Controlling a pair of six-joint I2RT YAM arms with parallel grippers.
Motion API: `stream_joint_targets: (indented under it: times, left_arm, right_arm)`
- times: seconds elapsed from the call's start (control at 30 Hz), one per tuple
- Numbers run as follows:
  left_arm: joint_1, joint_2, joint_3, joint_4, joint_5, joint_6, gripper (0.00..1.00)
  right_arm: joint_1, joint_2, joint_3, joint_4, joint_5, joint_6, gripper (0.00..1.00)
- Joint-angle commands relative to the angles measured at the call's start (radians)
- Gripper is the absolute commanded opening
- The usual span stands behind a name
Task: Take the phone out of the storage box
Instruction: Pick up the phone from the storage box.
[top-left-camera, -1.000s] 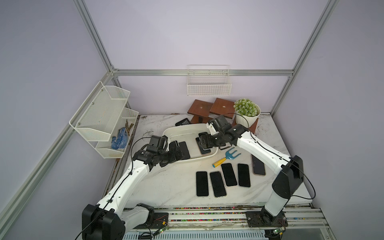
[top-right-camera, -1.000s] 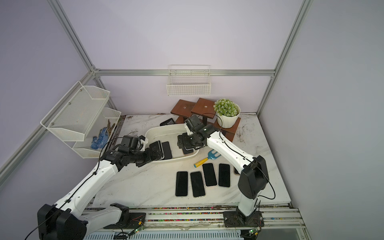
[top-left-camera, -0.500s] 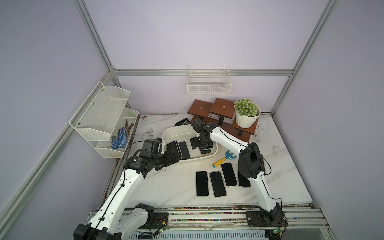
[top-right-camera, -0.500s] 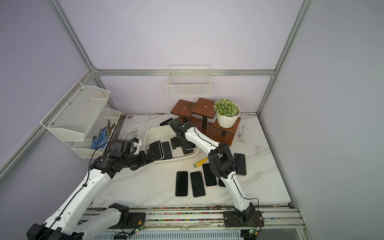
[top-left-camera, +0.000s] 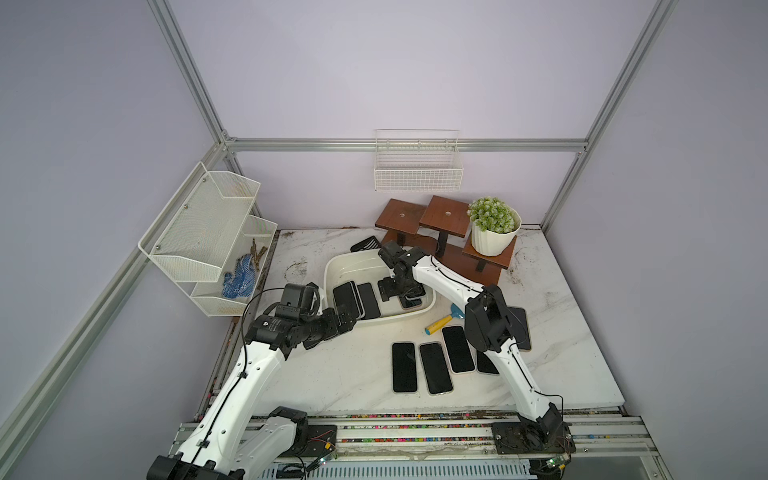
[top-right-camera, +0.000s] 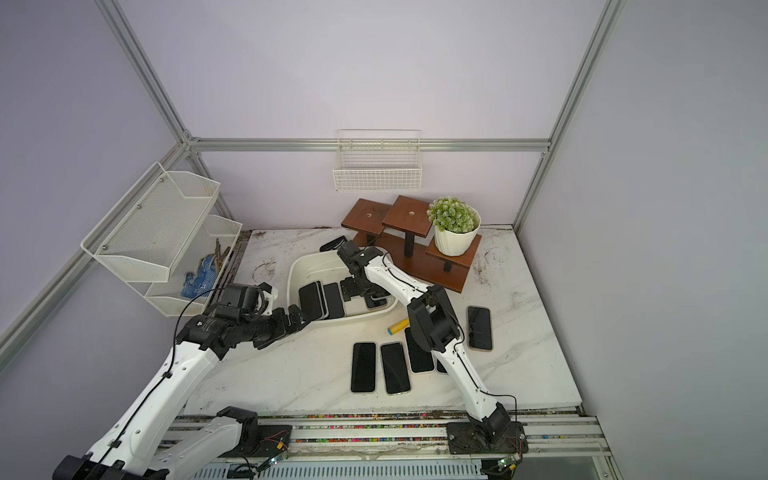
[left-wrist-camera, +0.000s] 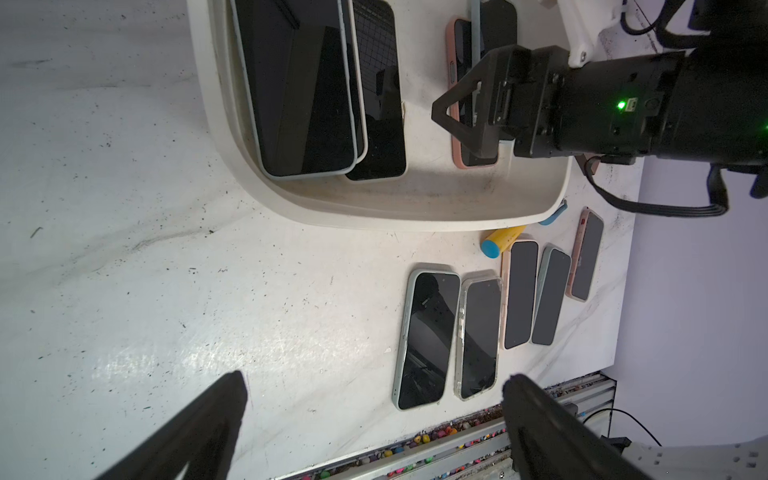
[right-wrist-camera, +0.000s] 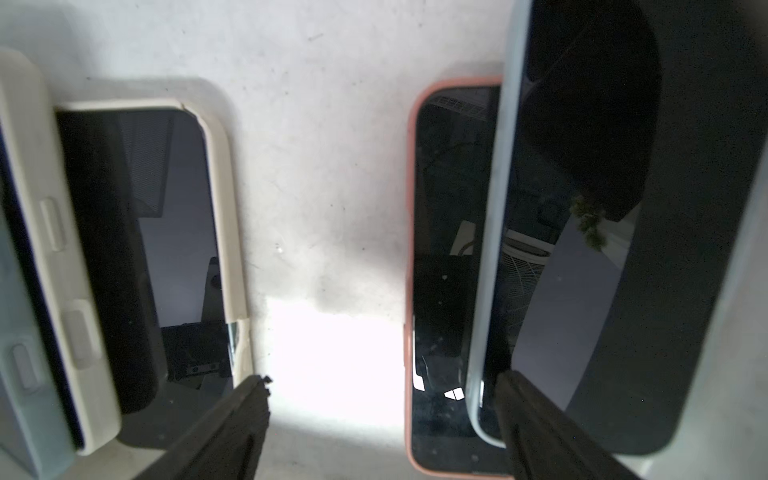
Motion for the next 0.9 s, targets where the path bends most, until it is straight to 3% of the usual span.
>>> stream_joint_targets:
  times: [0.0,0.3,0.4,0.7,0.87]
  left_arm:
    - [0.011,-0.008,0.009,-0.005,-0.019,0.035,0.99]
    - [0.014,0.014,-0.004,0.026,-0.013,0.031,0.99]
    - [0.014,0.023,-0.006,0.036,-0.007,0.028,0.99]
    - [0.014,0.024,-0.017,0.045,-0.001,0.023,0.99]
    - [0.014,0.03,-0.016,0.049,0.005,0.023,0.99]
  right_arm:
    - [-0.001,0.059,0.003,0.018,-0.142,0.004,0.88]
    - [0.038,0.054,0.004,0.085,-0.34,0.016,0.85]
    - [0.045,0.039,0.006,0.091,-0.354,0.011,0.86]
    - [0.023,-0.099,-0.001,0.079,0.025,0.069,1.0]
    - [0.0,-0.101,-0.013,0.069,0.097,0.119,1.0]
